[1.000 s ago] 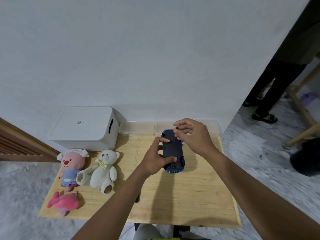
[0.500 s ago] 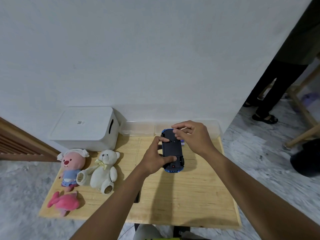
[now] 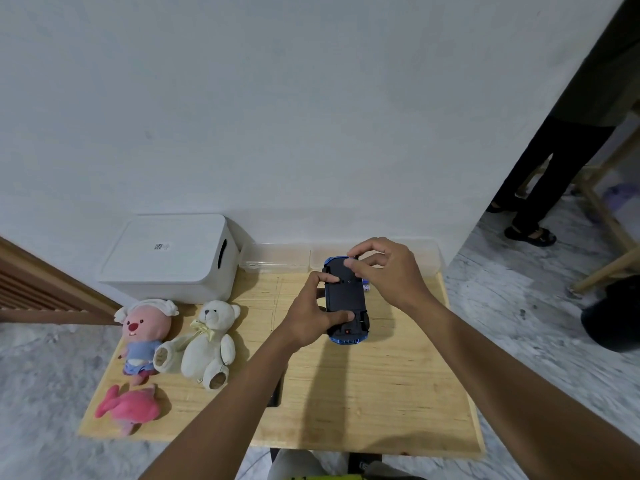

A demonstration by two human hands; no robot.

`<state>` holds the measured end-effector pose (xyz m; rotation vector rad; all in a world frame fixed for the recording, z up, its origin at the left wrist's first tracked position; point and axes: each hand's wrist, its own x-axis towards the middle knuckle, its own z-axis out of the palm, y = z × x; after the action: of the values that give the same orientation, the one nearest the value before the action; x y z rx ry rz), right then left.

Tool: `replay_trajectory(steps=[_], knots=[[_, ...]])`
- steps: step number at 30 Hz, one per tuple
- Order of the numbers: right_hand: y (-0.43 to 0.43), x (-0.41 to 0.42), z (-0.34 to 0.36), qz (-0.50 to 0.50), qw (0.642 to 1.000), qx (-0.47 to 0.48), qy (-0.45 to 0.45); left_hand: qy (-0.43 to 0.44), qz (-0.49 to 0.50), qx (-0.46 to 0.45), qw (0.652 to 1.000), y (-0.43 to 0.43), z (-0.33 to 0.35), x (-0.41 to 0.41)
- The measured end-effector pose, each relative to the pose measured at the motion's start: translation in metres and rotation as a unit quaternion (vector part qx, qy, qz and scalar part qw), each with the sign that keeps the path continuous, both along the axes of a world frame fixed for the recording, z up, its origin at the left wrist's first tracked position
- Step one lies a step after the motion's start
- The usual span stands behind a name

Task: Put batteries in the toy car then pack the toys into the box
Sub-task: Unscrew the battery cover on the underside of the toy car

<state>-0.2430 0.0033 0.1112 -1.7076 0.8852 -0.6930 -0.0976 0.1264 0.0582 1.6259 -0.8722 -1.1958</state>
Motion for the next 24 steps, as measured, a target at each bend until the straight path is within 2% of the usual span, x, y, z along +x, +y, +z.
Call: replay_trajectory(steps=[24], knots=[[0.0010, 0.0041, -0.0043, 0.006, 1.000, -0.004, 0.000, 0.004, -0.002, 0.003, 1.000, 0.0007, -0.0007, 0.0041]])
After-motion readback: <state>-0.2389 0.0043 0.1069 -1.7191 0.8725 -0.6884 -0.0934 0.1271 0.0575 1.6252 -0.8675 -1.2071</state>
